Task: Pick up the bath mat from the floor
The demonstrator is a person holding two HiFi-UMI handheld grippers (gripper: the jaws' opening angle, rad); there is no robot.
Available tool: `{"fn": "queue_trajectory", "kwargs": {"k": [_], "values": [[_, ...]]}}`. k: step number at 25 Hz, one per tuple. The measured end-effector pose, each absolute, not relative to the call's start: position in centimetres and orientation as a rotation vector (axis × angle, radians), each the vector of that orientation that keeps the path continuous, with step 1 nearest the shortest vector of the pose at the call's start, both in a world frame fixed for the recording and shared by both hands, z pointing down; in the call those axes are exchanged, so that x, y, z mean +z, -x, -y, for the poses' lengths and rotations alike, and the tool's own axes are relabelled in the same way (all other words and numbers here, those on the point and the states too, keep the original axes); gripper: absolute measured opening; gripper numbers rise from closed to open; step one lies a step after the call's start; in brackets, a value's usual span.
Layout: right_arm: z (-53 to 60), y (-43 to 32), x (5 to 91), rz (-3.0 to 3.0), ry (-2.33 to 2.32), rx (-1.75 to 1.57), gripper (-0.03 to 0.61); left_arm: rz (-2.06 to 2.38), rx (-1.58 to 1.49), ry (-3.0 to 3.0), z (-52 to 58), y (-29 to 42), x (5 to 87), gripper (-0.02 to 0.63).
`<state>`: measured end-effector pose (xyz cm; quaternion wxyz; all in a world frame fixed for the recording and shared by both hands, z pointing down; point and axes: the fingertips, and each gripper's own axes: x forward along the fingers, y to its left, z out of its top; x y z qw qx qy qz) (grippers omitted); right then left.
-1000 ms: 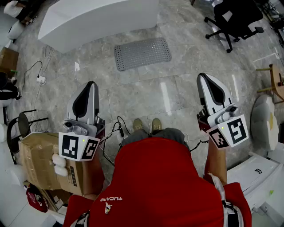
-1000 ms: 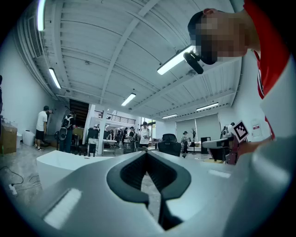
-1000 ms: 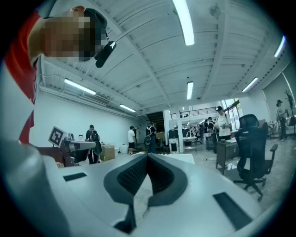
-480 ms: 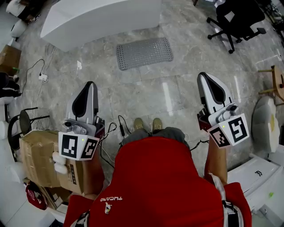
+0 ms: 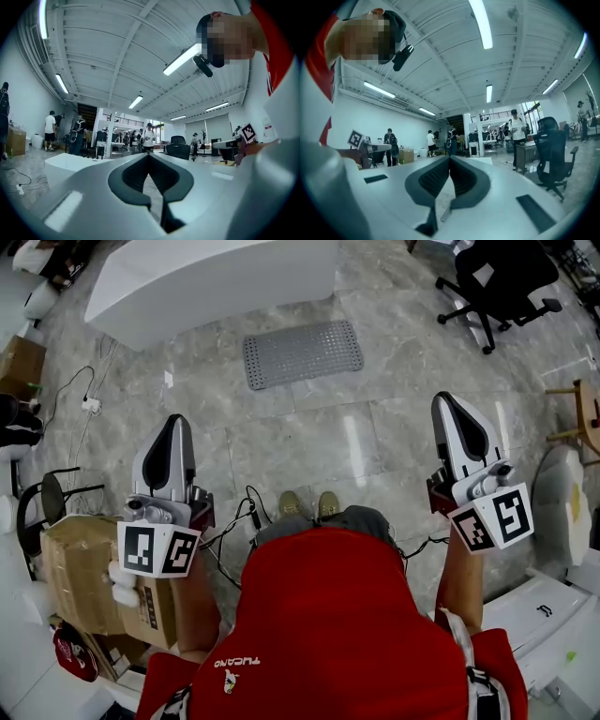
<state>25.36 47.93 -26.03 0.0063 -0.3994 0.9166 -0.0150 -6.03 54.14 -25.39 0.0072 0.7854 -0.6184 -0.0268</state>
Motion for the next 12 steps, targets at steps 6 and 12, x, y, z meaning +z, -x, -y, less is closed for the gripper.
{"fn": "queue_trajectory", "kwargs": {"k": [6,12], "values": [[-46.6,-28.0,-26.1,-2.862,1.243,-0.041,0.002,1.969,-0.069,-2.449,-53.1,4.0,-25.7,0.005],[-45.3,-29.9,-26.2,-2.869,1.224,-0.014,0.002,1.998,-0.049,-2.448,-52.1,2.2,-25.9,0.005]]}}
